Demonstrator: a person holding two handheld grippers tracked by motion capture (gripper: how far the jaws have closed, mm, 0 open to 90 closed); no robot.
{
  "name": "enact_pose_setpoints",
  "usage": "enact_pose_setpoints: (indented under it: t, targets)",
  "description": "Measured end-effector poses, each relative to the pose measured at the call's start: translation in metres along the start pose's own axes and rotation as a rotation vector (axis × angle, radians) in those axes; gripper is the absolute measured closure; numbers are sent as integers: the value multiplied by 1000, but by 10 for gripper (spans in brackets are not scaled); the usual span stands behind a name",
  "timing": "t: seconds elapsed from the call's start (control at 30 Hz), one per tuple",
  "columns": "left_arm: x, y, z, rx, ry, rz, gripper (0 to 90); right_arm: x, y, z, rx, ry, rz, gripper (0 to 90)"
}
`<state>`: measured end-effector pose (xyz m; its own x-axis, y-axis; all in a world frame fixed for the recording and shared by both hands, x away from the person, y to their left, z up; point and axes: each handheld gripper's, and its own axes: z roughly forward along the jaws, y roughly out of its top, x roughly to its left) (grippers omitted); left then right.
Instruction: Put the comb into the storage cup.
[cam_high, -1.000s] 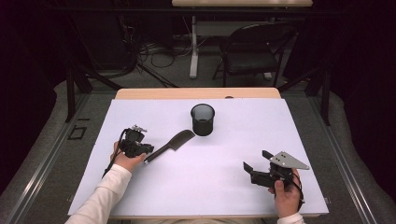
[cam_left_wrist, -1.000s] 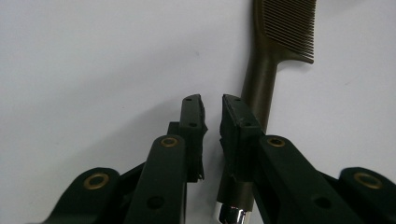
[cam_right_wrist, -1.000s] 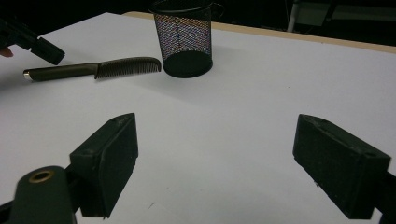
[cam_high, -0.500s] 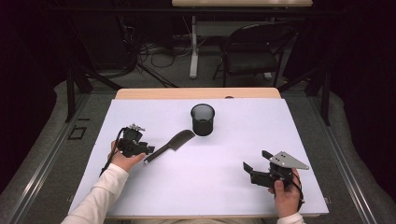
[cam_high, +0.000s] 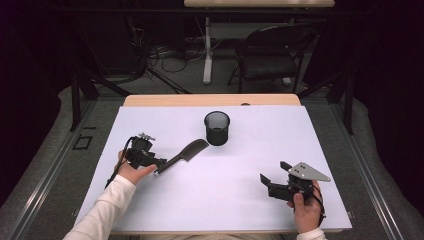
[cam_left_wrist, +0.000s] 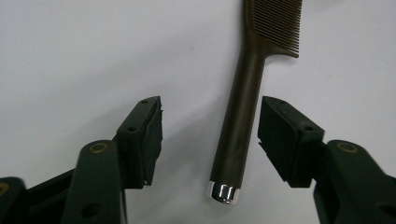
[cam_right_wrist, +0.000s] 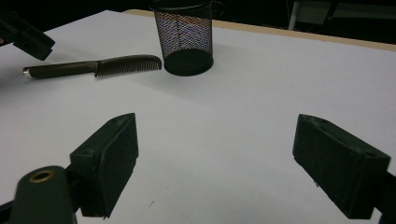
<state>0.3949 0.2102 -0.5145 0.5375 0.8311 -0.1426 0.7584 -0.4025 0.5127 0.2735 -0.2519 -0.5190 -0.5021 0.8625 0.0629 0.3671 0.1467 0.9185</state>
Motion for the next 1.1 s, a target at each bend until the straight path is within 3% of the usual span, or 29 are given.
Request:
enact_pose_setpoints:
  t: [0.2,0.43,0.73,0.9,1.1]
  targets:
    - [-3,4,-4,13,18,15,339,0,0,0,1,-1,1,142]
    - [-7,7,-7,15,11,40,318,0,0,0,3,1,1,142]
    - [-14,13,-10,54,16,95,161,0,0,0,6,1,1,142]
    - [-16,16,-10,67,-4,112,156,0,0,1,6,1,0,142]
    - [-18,17,-9,78,1,113,156,0,0,0,10,1,1,142]
